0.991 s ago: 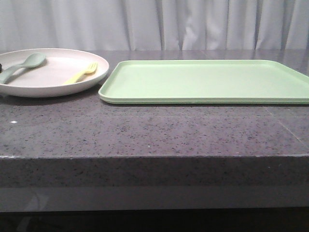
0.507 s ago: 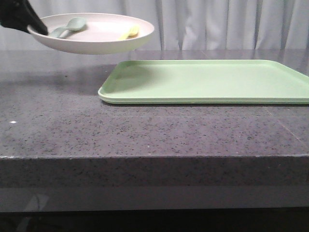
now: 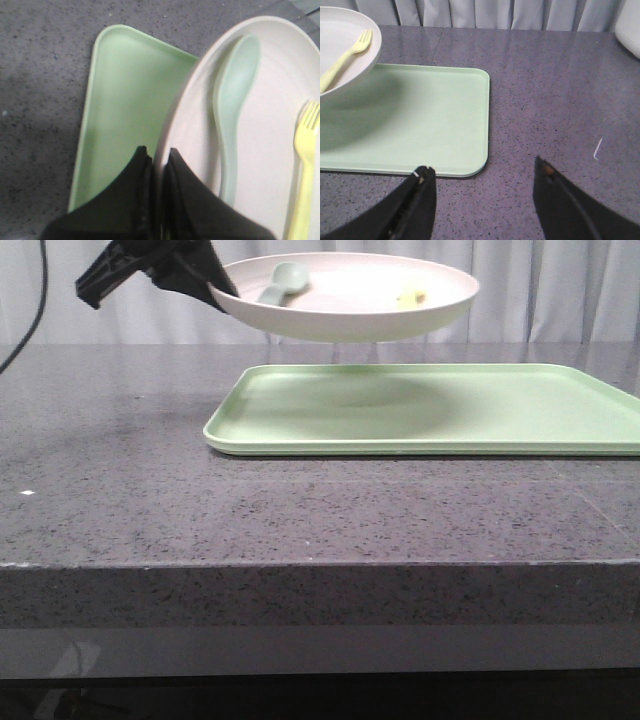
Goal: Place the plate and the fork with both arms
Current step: 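Lift the plate with the left gripper and carry it over the tray, then lower the plate onto the green tray and open the left gripper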
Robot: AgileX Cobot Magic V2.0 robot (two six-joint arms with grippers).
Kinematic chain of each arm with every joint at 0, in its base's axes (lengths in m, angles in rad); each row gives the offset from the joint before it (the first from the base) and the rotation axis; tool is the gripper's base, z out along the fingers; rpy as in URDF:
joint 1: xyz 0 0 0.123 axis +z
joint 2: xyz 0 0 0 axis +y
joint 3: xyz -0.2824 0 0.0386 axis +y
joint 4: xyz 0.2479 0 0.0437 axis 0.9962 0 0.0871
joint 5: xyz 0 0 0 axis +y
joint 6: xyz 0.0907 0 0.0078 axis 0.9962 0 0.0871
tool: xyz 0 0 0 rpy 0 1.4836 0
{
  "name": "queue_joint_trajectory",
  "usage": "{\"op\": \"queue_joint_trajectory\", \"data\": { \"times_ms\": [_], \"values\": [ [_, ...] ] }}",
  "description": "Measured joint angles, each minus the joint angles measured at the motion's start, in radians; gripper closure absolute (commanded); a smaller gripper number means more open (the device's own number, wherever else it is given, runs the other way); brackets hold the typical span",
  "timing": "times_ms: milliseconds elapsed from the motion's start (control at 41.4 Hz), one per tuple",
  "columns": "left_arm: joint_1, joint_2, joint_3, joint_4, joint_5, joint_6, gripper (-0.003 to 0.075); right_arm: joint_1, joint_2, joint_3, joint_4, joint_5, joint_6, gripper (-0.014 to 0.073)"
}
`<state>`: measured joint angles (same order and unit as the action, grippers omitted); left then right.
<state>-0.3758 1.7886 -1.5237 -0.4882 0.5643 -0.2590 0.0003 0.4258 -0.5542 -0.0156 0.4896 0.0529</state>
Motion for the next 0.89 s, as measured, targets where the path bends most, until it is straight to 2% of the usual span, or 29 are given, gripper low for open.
{"op": "queue_joint_trajectory", "data": {
  "times_ms": [314, 894],
  "values": [
    [-0.07, 0.006, 0.0, 0.167, -0.051, -0.201, 0.0741, 0.0, 0.0, 0.0, 0.0, 0.0, 0.0, 0.0137],
    [-0.155, 0.166, -0.002, 0.112, -0.156, -0.278, 0.074, 0.0, 0.0, 0.0, 0.0, 0.0, 0.0, 0.0137]
  ]
}}
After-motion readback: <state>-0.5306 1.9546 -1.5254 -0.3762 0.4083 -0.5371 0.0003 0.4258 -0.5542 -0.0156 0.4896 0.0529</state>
